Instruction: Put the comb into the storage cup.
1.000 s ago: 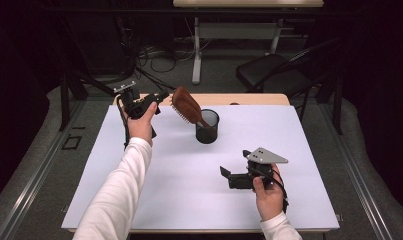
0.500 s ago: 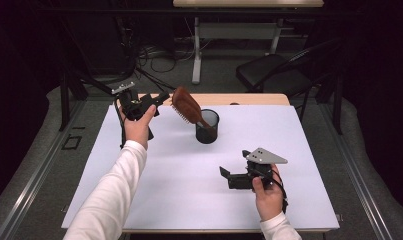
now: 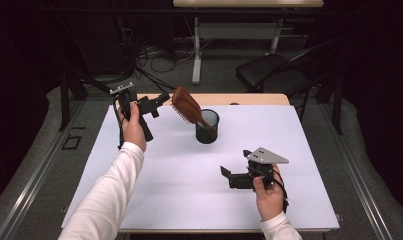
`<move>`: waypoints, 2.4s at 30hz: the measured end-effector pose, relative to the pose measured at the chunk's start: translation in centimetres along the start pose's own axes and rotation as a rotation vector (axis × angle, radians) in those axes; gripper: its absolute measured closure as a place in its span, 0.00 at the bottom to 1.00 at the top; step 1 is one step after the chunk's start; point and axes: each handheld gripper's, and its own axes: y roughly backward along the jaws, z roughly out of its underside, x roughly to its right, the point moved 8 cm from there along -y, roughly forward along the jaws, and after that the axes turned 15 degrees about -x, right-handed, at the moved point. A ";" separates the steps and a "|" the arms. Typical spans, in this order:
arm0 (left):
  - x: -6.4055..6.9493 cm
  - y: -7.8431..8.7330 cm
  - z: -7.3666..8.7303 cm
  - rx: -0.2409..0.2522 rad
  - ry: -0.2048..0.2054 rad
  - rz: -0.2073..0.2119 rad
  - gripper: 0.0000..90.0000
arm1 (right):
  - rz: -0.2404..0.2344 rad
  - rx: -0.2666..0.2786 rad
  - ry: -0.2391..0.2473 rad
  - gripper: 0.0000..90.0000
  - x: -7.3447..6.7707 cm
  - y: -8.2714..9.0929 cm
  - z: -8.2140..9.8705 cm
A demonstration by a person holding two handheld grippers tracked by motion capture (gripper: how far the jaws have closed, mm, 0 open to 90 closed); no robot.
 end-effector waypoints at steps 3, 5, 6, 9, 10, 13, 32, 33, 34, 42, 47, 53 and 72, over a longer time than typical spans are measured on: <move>0.1 0.1 0.0 -0.002 -0.015 -0.001 0.00 | 0.001 -0.002 -0.001 0.03 0.0 0.0 0.0; 0.3 0.1 0.1 -0.009 -0.026 0.000 0.00 | 0.001 -0.001 -0.001 0.03 0.0 0.0 0.0; 0.3 0.1 0.2 -0.011 -0.030 -0.003 0.00 | 0.001 -0.001 0.000 0.03 0.0 0.0 0.0; 0.6 0.2 0.3 -0.021 -0.046 0.002 0.00 | 0.004 -0.002 -0.002 0.03 0.1 0.0 0.0; 0.7 0.2 0.4 -0.022 -0.051 0.004 0.00 | 0.004 -0.002 -0.002 0.03 0.1 0.0 0.0; 1.0 0.2 0.5 -0.032 -0.063 0.014 0.00 | 0.004 -0.001 -0.003 0.03 0.1 0.0 0.0; 2.3 1.2 1.8 -0.125 -0.190 0.043 0.00 | 0.005 0.005 -0.003 0.03 0.2 0.2 -0.1; 2.4 1.3 1.8 -0.131 -0.197 0.046 0.00 | 0.005 0.005 -0.003 0.03 0.2 0.2 -0.1; 2.5 1.4 1.9 -0.136 -0.203 0.049 0.00 | 0.004 0.006 -0.002 0.03 0.2 0.2 -0.1; 2.9 2.2 3.0 -0.199 -0.276 0.060 0.00 | 0.006 0.006 -0.001 0.03 0.2 0.3 -0.1; 3.4 2.7 3.7 -0.223 -0.337 0.059 0.00 | 0.008 0.006 -0.003 0.03 0.2 0.3 -0.1; 4.4 3.2 4.6 -0.250 -0.403 0.080 0.00 | 0.010 0.007 -0.002 0.03 0.2 0.4 -0.2; 6.5 4.1 8.1 -0.307 -0.547 0.132 0.00 | 0.014 0.008 0.002 0.03 0.4 0.7 -0.4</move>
